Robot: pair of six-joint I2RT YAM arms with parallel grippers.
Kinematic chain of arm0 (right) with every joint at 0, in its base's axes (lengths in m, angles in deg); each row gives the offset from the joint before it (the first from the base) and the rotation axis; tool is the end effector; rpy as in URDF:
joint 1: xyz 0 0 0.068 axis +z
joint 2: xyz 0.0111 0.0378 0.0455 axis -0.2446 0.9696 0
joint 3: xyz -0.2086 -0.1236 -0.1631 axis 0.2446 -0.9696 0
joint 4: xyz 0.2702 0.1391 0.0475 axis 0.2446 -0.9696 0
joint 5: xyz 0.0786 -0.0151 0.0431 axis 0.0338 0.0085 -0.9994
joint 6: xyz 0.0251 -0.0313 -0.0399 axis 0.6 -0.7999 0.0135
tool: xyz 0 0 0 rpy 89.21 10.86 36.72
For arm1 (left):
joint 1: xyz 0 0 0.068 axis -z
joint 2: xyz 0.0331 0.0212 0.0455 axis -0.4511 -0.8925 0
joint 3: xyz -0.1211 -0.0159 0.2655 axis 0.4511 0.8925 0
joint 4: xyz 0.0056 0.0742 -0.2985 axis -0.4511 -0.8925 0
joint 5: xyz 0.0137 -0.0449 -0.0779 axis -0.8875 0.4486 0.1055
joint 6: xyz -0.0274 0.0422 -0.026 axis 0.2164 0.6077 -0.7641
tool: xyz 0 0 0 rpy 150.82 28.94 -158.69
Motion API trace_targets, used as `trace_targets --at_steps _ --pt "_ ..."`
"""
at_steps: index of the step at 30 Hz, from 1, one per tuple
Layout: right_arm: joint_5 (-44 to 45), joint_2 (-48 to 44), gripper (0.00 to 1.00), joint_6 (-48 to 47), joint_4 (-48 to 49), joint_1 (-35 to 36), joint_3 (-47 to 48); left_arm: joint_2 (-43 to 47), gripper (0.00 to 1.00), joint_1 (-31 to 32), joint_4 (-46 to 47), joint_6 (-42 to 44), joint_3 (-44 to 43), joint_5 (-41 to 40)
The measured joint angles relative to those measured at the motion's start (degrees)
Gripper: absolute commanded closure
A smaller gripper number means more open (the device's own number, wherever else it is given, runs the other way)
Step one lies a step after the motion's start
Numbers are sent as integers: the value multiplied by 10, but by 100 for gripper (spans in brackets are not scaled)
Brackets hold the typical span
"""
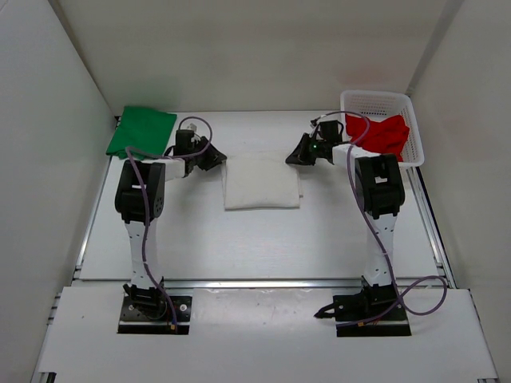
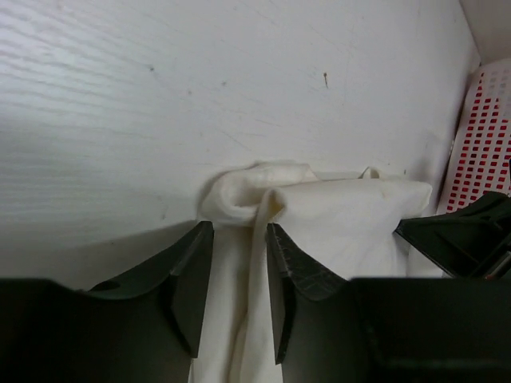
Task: Fold and stack the t-shirts
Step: Smooth out wrinkles on the folded tshirt
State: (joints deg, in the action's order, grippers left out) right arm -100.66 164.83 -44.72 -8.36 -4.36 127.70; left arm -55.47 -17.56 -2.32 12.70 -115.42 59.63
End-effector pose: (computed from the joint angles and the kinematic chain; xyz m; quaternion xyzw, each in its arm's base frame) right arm 0.5324 0.1141 0.1174 0.0626 0.8851 0.3828 0.2573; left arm 0.5039 -0.0959 0.1039 -0.2032 0.8666 -0.3342 0.3098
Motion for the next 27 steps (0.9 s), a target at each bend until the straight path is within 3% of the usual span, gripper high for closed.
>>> trace_targets --at_steps 2,5,7,11,14,19,23,27 --pt "1 0 98 -4 -10 3 9 15 44 -8 19 -9 32 4" --pt "1 0 83 -9 -24 7 24 57 34 -14 30 -10 78 4" --pt "0 -3 63 -12 -28 11 31 98 28 -13 24 2 101 -6" --pt "0 -44 34 -14 -42 31 23 186 24 -5 17 40 139 -34" --pt "-1 -128 30 -14 -27 49 -29 214 22 0 14 61 165 -39" --pt "-12 -297 28 -5 32 66 -142 170 19 12 -33 91 180 -31" --pt "-17 -389 29 6 76 54 -224 152 20 31 -42 109 170 -10" --pt "-23 -425 28 17 101 37 -292 121 29 60 -34 113 139 10"
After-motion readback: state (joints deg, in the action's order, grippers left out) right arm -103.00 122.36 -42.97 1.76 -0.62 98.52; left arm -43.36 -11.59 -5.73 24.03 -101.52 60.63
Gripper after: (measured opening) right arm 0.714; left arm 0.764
